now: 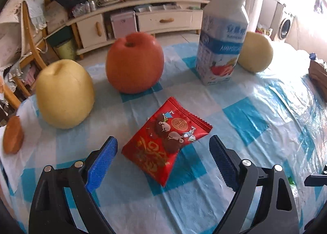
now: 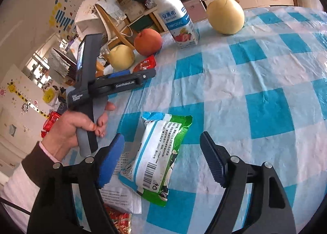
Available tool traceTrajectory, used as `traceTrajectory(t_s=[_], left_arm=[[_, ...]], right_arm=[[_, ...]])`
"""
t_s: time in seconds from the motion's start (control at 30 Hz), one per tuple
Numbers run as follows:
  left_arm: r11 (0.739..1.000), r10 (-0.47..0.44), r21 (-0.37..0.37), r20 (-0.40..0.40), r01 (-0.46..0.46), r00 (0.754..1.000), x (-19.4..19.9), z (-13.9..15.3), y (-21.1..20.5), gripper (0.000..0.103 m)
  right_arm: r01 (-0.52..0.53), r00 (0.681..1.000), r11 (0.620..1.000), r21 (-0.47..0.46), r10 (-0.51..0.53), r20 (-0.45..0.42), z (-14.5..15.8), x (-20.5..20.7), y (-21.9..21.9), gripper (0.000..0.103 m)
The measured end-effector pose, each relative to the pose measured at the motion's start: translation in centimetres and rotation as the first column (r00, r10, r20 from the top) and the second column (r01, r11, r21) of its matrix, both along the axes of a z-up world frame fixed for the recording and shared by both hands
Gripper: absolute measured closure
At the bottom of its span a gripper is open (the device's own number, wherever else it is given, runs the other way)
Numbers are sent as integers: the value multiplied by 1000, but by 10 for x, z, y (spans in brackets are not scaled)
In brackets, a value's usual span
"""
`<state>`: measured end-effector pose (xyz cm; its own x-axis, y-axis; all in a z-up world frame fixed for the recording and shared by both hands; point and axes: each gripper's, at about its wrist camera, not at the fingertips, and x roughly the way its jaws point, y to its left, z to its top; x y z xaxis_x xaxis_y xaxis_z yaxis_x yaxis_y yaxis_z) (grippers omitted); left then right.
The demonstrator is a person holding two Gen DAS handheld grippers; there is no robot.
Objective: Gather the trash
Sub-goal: 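Grasp the red snack packet with left tool while right grasps the green-white wrapper, then lift the red packet and green-white wrapper and carry them to the pink bucket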
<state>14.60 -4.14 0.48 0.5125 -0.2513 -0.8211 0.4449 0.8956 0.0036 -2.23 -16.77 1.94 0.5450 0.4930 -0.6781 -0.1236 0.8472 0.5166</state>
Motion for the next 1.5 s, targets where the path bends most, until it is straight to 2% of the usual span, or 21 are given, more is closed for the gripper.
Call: traceTrajectory(t_s=[0.17, 0.23, 0.3, 0.4, 0.53, 0.7, 0.83, 0.9, 1.3, 1.37, 1.5], left_arm=[[999, -18, -28, 17, 18, 1000, 2, 0, -7, 29], [999, -26, -34, 27, 27, 999, 1, 2, -8, 45], [999, -28, -36, 33, 29, 999, -2, 4, -10, 51], [999, -24, -34, 35, 26, 999, -4, 4, -12, 52], [999, -4, -51, 31, 6, 1000, -11, 6, -11, 53], [996, 43, -76, 34, -40, 998, -24, 9, -2, 54], [991, 88, -102, 46, -83, 995, -36, 12, 9, 54], [989, 103, -113, 52, -96, 993, -43, 15, 14, 54], [968, 200, -180, 125, -176, 972, -105, 50, 52, 54], [960, 222, -201, 132, -194, 966, -121, 55, 61, 54], [949, 263, -216, 142, -230, 954, -150, 63, 75, 54]], right_arm=[[-31, 1000, 997, -66, 31, 2, -3, -1, 12, 25], [-44, 999, 994, -96, 44, 2, -5, -1, 17, 26], [-52, 999, 991, -121, 53, 2, -7, -1, 20, 28], [-58, 998, 982, -179, 62, 18, -7, -2, 26, 32], [-67, 996, 969, -239, 77, 33, -6, -4, 32, 32], [-76, 995, 958, -275, 91, 39, -6, -4, 37, 32], [-94, 992, 948, -305, 114, 46, -7, -2, 42, 47], [-100, 991, 943, -316, 121, 49, -7, -2, 44, 48], [-90, 990, 952, -292, 119, 82, -7, -4, 44, 58], [-88, 989, 956, -281, 117, 86, -6, -5, 43, 64], [-72, 991, 959, -273, 101, 91, -6, -6, 40, 65]])
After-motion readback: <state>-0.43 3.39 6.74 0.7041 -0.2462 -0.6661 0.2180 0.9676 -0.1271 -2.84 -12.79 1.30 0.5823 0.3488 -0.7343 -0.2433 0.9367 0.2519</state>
